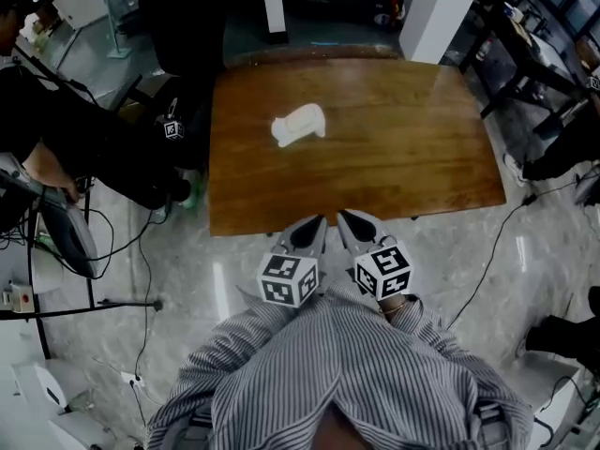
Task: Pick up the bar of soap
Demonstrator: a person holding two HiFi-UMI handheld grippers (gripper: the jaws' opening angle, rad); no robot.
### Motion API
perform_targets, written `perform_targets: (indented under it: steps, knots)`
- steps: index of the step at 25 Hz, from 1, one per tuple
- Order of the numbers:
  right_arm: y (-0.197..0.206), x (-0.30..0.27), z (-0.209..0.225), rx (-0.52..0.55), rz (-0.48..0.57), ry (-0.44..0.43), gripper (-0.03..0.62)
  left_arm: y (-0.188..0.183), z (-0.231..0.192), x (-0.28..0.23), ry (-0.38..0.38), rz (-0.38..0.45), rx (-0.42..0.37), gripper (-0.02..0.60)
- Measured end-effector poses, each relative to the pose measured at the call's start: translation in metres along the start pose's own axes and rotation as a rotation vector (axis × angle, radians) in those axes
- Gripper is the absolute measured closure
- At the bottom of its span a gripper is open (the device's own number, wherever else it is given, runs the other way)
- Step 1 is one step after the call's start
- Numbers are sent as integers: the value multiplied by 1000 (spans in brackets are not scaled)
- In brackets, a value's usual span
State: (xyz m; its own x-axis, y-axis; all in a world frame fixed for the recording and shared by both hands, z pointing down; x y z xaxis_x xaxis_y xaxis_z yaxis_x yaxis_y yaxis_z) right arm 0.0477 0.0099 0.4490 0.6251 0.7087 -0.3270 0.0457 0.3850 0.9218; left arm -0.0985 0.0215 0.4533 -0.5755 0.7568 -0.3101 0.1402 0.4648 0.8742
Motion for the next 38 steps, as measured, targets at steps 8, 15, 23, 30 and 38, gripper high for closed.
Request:
perform_targets:
  steps: [8,15,23,30,38]
  knots:
    - [-54,-73,45,-18,7,46,591,-69,-57,-57,52,14,-7,577]
    - [-68,-105,66,-42,5,-9,591,-89,-81,-89,32,-20,-64,577]
    - [-74,-139,87,-65,-61,-125,591,-102,-116,-127,-8,-169,-164,577]
    - [-60,-160,111,-114,-111,-168,591,-111,-158,-175,14,-364,-430,577]
    - [-50,-177,129,-178,-148,-222,577,-114,-184,-225,110,-541,-547,473]
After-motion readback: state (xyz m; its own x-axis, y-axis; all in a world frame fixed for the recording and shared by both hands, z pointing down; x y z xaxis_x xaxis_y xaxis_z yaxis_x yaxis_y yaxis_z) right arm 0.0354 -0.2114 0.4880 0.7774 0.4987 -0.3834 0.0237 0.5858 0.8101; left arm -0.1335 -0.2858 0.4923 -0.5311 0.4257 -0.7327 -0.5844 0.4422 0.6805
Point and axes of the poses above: the fingertips, and each gripper's own axes: x backward along the fingers, z to its right, y out of its underside, the point moved 9 cm from there along x, backward along the fingers, and after that the axes turned 1 degree about z, right-handed, at the moved point
